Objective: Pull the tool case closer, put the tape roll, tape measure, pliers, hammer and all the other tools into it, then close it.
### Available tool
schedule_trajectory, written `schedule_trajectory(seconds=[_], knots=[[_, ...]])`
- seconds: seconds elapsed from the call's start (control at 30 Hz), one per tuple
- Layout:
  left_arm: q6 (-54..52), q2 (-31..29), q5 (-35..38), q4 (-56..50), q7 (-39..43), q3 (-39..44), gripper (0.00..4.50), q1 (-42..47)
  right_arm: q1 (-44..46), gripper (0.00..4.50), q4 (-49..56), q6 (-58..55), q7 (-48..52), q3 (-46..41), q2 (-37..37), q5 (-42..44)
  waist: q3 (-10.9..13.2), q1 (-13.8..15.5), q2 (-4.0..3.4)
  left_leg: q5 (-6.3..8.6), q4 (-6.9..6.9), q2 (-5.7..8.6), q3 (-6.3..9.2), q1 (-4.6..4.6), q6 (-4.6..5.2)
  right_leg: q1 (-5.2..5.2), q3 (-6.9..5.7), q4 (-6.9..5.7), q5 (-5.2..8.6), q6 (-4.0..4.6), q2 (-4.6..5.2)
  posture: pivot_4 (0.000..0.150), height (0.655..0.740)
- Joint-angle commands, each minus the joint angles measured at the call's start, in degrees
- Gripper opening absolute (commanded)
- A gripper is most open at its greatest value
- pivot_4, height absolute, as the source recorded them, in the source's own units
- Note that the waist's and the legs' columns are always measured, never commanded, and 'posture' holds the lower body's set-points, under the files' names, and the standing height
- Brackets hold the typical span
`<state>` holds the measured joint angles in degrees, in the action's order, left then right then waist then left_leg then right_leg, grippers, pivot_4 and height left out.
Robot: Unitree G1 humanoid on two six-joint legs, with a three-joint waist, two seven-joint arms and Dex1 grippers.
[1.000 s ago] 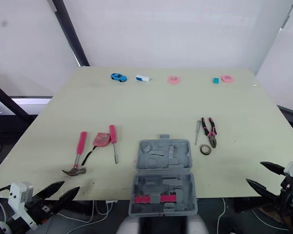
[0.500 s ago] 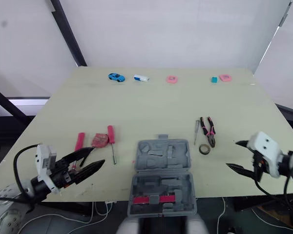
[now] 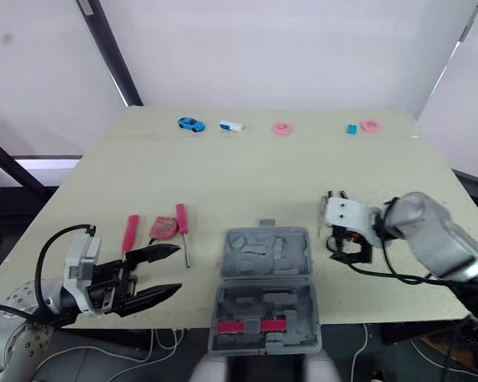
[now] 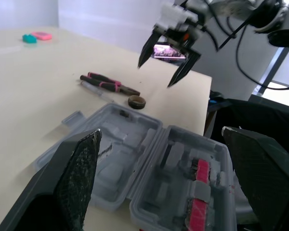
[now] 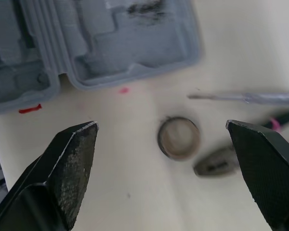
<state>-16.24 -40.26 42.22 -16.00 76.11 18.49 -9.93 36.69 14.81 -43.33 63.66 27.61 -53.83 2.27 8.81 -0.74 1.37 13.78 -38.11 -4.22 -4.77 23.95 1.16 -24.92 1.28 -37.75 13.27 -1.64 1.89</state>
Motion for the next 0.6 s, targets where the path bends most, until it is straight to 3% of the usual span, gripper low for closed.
schedule_trajectory(seconds=[0.03, 0.07, 0.6], knots=[[1.1, -0.4, 1.2, -0.1, 1.4, 1.5, 4.50, -1.0, 3.3, 3.14, -2.7, -1.3, 0.4, 2.5, 1.6, -3.5, 0.0, 0.0, 0.00, 0.00, 0.00, 0.00, -0.01, 0.00, 0.00, 0.00, 0.00, 0.00, 0.00, 0.00, 0.00, 0.150, 0.7400], [1.3, -0.4, 1.1, 0.1, 1.5, 1.6, 4.50, -1.2, 3.7, 2.67, -3.7, -1.2, 0.5, 3.2, 2.2, -4.1, 0.0, 0.0, 0.00, 0.00, 0.00, 0.00, -0.01, 0.00, 0.00, 0.00, 0.00, 0.00, 0.00, 0.00, 0.00, 0.150, 0.7400], [2.6, 0.6, 1.6, 0.9, 1.1, 2.0, 4.50, -0.3, 6.2, 2.67, -20.1, 3.4, 2.7, 7.4, 9.4, -11.3, 0.0, 0.0, 0.00, 0.00, -0.01, 0.00, -0.04, 0.00, 0.00, 0.00, -0.01, -0.06, -0.01, 0.00, -0.03, 0.150, 0.7400]])
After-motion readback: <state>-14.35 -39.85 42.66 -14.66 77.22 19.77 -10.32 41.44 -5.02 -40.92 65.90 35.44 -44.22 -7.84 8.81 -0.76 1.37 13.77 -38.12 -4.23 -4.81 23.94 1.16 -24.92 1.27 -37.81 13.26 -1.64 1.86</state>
